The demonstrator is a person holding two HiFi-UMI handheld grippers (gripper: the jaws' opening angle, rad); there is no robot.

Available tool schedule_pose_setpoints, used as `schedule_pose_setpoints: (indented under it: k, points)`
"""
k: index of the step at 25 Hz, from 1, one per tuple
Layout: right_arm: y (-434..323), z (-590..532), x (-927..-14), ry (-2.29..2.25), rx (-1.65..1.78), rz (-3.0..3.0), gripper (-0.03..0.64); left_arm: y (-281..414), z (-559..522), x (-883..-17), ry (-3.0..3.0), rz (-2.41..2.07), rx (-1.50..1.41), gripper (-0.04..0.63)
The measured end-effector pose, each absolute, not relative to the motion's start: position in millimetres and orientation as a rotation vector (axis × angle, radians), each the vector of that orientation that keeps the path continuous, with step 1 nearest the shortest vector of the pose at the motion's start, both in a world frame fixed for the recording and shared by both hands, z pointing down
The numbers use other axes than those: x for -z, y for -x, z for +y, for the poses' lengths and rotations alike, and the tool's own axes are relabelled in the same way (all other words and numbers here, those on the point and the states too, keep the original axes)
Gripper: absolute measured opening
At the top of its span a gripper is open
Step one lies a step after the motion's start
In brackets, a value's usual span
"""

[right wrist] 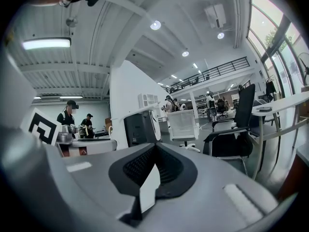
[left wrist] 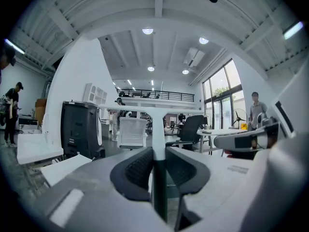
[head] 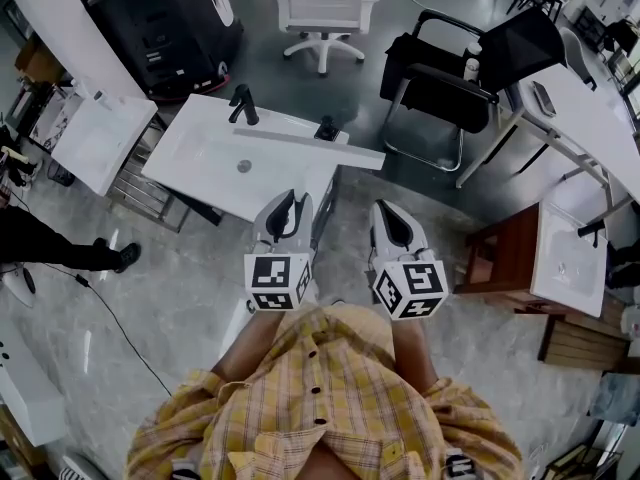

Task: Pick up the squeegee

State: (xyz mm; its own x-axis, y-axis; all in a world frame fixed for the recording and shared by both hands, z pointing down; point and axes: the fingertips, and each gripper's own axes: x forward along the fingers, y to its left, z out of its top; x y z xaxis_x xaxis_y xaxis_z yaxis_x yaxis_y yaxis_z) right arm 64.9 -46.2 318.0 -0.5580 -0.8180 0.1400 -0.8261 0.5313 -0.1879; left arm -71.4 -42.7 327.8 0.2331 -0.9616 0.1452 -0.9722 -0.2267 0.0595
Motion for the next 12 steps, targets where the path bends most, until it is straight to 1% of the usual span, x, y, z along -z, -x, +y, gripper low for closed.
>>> schedule_pose_setpoints:
  k: [12]
  points:
    - [-67.1,-44.1,-312.0,-1.461,-0.351,-2.725,-0.002,68.2,-38.3,-318.3,-2.369,-1.873,-0.104,0.087]
